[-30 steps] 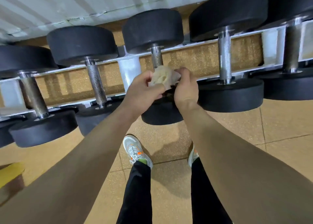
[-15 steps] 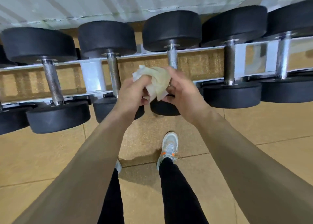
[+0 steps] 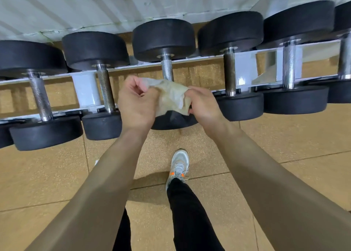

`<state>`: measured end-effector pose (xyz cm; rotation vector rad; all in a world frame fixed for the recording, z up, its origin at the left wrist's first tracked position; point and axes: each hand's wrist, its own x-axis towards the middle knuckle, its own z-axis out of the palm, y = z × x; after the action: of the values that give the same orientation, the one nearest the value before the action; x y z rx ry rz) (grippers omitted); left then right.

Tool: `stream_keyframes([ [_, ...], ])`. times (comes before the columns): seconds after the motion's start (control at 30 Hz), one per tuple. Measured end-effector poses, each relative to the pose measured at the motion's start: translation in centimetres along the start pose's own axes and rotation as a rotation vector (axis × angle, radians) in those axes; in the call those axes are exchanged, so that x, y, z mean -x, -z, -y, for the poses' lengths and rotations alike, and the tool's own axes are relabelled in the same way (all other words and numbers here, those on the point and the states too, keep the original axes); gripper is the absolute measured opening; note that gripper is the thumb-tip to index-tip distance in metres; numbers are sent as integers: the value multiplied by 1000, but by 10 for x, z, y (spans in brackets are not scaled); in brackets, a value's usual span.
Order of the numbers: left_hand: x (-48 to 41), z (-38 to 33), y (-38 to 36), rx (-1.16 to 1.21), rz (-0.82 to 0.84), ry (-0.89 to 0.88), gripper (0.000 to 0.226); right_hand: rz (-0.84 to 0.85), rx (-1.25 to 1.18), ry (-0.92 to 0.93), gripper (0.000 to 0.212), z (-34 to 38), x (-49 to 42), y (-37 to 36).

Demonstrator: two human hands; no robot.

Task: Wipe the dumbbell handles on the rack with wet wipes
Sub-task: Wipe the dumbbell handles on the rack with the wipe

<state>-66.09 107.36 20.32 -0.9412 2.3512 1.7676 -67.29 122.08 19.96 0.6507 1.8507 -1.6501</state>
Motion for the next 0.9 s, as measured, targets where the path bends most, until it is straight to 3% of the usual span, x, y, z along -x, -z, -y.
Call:
stream_keyframes([
  [0.1, 11, -1, -14, -43, -49, -2, 18, -70, -62, -22, 11, -1, 3, 5],
  [0.23, 17, -2, -29, -21, -136, 85, 21, 15, -136, -86, 40, -1, 3, 12],
  [0.37, 17, 1, -40, 53, -79, 104, 13, 95, -31, -67, 33, -8, 0, 13],
  [0.43, 11, 5, -43, 105, -40, 124, 14, 73, -43, -55, 22, -11, -6, 15],
  [0.57, -10, 16, -39, 61, -40, 115, 13, -37, -151, -102, 21, -11, -23, 19],
  [0.7, -31, 21, -40, 18, -51, 109, 16, -104, -100, -92, 52, -9, -50, 15],
  [0.9, -72, 32, -49, -14, -85, 96, 9, -256, 101, 140, 34, -3, -93, 0],
])
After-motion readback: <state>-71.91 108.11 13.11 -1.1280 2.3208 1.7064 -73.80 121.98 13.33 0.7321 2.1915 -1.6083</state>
